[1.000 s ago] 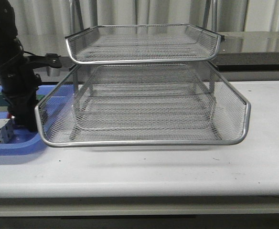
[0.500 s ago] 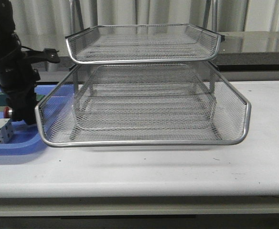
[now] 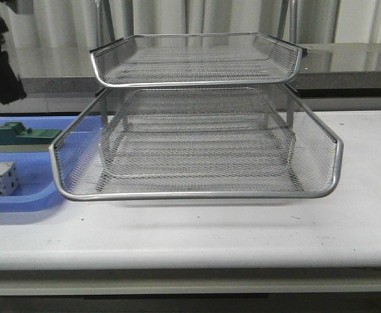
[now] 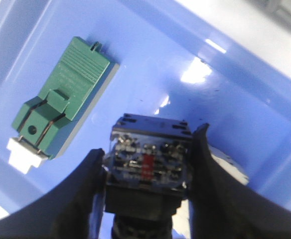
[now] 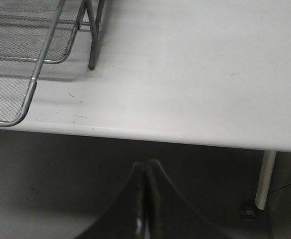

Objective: Place button on rack with both arms
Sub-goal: 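Lift the button and carry it into the pulled-out middle tray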

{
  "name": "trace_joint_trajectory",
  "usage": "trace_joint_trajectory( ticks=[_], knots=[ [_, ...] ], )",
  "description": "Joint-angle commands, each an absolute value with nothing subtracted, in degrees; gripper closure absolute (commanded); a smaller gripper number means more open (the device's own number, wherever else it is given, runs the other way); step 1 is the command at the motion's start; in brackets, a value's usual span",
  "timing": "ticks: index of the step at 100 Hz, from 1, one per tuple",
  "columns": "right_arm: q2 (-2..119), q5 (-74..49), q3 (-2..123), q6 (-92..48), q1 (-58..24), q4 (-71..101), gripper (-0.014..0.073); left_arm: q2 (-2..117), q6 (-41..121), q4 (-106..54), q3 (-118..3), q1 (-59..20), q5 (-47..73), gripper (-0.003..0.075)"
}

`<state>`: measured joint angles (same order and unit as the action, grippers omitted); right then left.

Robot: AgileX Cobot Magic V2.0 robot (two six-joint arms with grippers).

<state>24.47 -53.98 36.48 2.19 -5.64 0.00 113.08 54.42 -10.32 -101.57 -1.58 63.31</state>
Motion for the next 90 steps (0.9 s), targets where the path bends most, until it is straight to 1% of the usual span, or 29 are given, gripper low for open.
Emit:
trace_joint_trajectory(
  ticks=[1,24,44,63,90],
  knots=[
    [24.7,-50.5,38.4,2.2,-5.5,-0.6,0.0662,106.7,53.6,-13.4,-103.5,-1.5,65.3,0.0741],
    [24.7,-50.5,38.4,2.2,-5.5,-0.6,0.0662,100.4,53.7,-16.3,-103.5,-2.1,72.4,0.0741],
    [24.7,-50.5,38.4,2.2,-5.5,-0.6,0.0662,96.2,53.5,-17.5,-103.5,-5.5,72.6,0.0741],
    [24.7,-50.5,38.4,2.2,-5.5,-0.6,0.0662,94.4,50.6,-17.5,-103.5,-12.5,72.6,0.0741],
    [24.7,-50.5,38.4,2.2,-5.5,-0.6,0.0662,94.3,49.3,-17.5,-101.9,-25.6,72.6,0.0741]
  ],
)
